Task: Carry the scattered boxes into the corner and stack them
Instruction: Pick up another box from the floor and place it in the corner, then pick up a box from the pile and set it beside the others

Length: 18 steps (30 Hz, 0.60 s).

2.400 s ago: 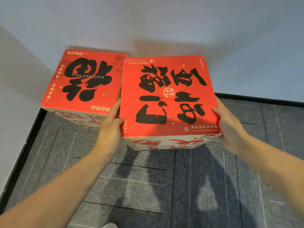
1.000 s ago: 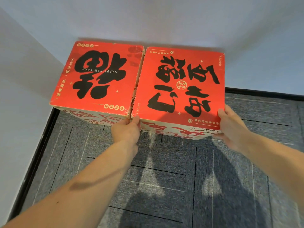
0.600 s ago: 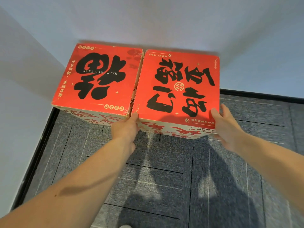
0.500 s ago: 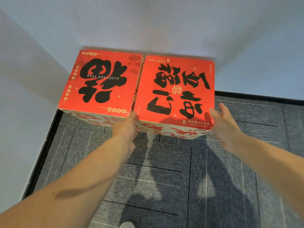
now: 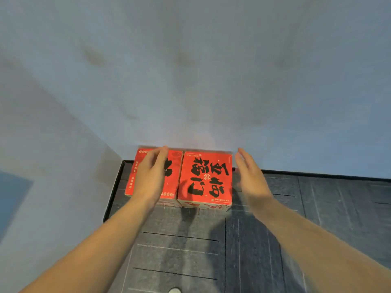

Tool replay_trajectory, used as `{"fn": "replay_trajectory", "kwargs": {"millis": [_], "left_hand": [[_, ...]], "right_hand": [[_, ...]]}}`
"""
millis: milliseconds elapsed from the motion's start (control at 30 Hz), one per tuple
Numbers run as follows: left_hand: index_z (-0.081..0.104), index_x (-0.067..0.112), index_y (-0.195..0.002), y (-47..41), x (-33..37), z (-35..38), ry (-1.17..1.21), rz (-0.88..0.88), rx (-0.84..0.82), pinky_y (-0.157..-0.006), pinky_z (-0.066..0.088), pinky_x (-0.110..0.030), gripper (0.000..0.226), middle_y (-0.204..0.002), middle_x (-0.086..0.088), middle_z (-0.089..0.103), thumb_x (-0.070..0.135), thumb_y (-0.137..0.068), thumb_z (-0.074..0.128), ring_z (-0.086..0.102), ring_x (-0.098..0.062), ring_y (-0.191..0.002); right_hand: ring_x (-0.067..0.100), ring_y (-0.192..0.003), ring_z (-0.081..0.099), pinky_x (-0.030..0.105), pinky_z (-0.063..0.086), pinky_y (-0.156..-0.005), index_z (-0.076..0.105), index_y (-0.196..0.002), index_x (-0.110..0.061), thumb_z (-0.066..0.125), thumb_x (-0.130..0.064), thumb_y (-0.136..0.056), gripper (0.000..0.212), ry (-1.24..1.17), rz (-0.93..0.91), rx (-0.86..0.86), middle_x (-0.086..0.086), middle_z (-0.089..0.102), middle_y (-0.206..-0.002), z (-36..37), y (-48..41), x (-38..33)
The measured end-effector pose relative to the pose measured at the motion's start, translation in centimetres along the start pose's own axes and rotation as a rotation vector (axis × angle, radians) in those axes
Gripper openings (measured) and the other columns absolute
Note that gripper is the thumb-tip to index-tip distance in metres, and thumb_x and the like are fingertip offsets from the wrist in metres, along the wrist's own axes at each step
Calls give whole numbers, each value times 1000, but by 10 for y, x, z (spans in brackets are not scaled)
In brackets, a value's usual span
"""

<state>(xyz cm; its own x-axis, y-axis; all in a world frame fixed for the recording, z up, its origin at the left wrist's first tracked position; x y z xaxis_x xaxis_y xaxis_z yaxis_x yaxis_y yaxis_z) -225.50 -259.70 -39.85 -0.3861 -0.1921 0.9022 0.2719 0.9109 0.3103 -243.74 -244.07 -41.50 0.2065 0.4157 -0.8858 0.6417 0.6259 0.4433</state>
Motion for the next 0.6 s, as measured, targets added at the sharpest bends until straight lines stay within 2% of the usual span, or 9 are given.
{"fn": "replay_trajectory", "kwargs": {"millis": [67, 100, 167, 200, 233, 333, 400, 467, 600], "left_hand": [[69, 16, -120, 35, 69, -19, 37, 48, -39, -59, 46, -3, 26, -99, 4, 66, 35, -108, 54, 63, 13, -66], [69, 22, -121, 53, 103, -29, 66, 76, -47, -66, 50, -4, 25, -102, 5, 66, 38, -108, 55, 65, 11, -74], [71, 29, -122, 88, 171, -46, 110, 172, -44, -100, 53, -22, 29, -119, 13, 71, 46, -104, 56, 66, 3, -107], [71, 29, -123, 104, 204, -53, 129, 223, -33, -113, 47, -33, 30, -126, 16, 71, 45, -105, 54, 63, -1, -122], [71, 27, -125, 120, 236, -59, 157, 261, -26, -119, 42, -40, 29, -130, 15, 70, 40, -107, 52, 60, -4, -130], [69, 21, -129, 165, 325, -68, 197, 430, -40, -120, 42, -42, 35, -132, 11, 70, 41, -104, 55, 60, -6, -131], [70, 22, -127, 189, 372, -69, 209, 542, -76, -117, 44, -39, 43, -129, 12, 71, 48, -96, 53, 62, -5, -129], [71, 25, -124, 207, 407, -69, 246, 599, -115, -112, 47, -36, 45, -127, 13, 72, 52, -92, 52, 63, -5, -127], [73, 28, -118, 227, 453, -55, 338, 669, -224, -108, 51, -41, 43, -123, 7, 75, 56, -92, 54, 68, -11, -121]], "right_hand": [[7, -142, 46, 41, 33, -124, 40, -157, -35, 43, -46, -110, 49, -86, -23, 26, -17, 46, -154, -17, 39, -67], [12, -144, 47, 46, 34, -124, 43, -154, -35, 44, -45, -109, 46, -117, -50, 55, -11, 48, -158, -28, 57, -99], [15, -143, 49, 49, 34, -124, 47, -149, -35, 43, -42, -110, 40, -173, -143, 89, -3, 51, -157, -53, 94, -164], [15, -143, 50, 49, 34, -124, 48, -148, -35, 43, -42, -110, 39, -184, -188, 94, -2, 52, -156, -66, 113, -196], [15, -144, 49, 49, 34, -124, 48, -148, -34, 44, -43, -109, 40, -182, -235, 96, -3, 52, -156, -78, 131, -225], [12, -144, 49, 47, 35, -125, 50, -148, -34, 49, -55, -102, 50, -203, -382, 131, -6, 53, -155, -115, 183, -301], [12, -142, 50, 44, 37, -123, 49, -151, -30, 47, -51, -107, 49, -240, -427, 152, -6, 52, -155, -136, 211, -337], [12, -139, 52, 41, 40, -118, 48, -153, -28, 39, -47, -109, 48, -256, -458, 171, -7, 52, -155, -152, 239, -361], [10, -137, 53, 41, 43, -116, 49, -153, -30, 38, -51, -107, 51, -263, -529, 280, -11, 54, -151, -183, 284, -385]]}}
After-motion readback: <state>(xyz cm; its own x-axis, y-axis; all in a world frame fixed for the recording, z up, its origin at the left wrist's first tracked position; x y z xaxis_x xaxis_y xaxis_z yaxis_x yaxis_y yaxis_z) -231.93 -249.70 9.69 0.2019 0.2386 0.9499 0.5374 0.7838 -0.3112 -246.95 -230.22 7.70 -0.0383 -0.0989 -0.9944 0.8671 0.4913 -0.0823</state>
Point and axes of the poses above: each hand's wrist, its own y-axis away from the middle knuckle, its own z-axis out of the palm, x = y × z, the point moved 4 cm from there along -y, towards the middle knuckle
